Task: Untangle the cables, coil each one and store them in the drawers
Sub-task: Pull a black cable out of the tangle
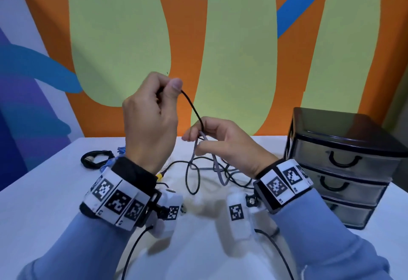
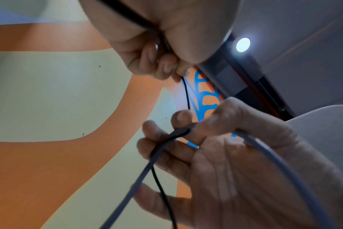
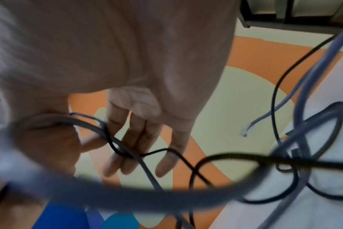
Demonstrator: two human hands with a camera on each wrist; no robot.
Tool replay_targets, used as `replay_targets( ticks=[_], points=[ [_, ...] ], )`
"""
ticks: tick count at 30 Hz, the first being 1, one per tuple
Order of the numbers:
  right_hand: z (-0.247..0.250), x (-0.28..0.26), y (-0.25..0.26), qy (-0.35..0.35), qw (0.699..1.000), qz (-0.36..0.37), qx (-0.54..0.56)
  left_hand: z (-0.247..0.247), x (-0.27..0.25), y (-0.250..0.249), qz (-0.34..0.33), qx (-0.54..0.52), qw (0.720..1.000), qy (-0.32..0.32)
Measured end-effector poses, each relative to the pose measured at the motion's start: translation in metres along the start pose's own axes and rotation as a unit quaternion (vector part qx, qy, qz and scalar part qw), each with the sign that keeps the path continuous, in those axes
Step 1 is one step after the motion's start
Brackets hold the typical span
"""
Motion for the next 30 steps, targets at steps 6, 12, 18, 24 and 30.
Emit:
replay_targets(
  ticks=[6, 12, 18, 24, 30],
  points=[
    [0.013, -0.003, 0.004, -0.016, 1.000, 0.017, 0.000, 0.023, 0.008, 0.018, 0.059, -0.043, 0.995, -0.074],
    [0.024, -0.003, -0.007, -0.095, 0.988, -0.040, 0.114, 0.012, 0.016, 0.048, 0.124, -0.010, 0.992, -0.020],
    [0.044, -0.005, -0.004, -0.141, 0.989, 0.004, 0.038, 0.005, 0.020, 0.062, 0.144, 0.012, 0.988, 0.054],
    [0.040, -0.005, -0.001, -0.129, 0.987, 0.024, -0.087, -0.015, 0.013, 0.036, 0.092, -0.004, 0.987, 0.135],
    [0.030, -0.004, -0.007, -0.082, 0.989, 0.003, -0.119, -0.014, -0.001, -0.012, -0.100, 0.034, 0.987, 0.125]
  ],
)
Point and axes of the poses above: each hand's wrist, its own x-axis towards the middle knuckle, its own z-axis out of the back of the hand, y = z × x, the point moved 10 cm from there along x, towards the middle knuckle, and after that the axes turned 10 degrees about z, right-handed, at the moved point
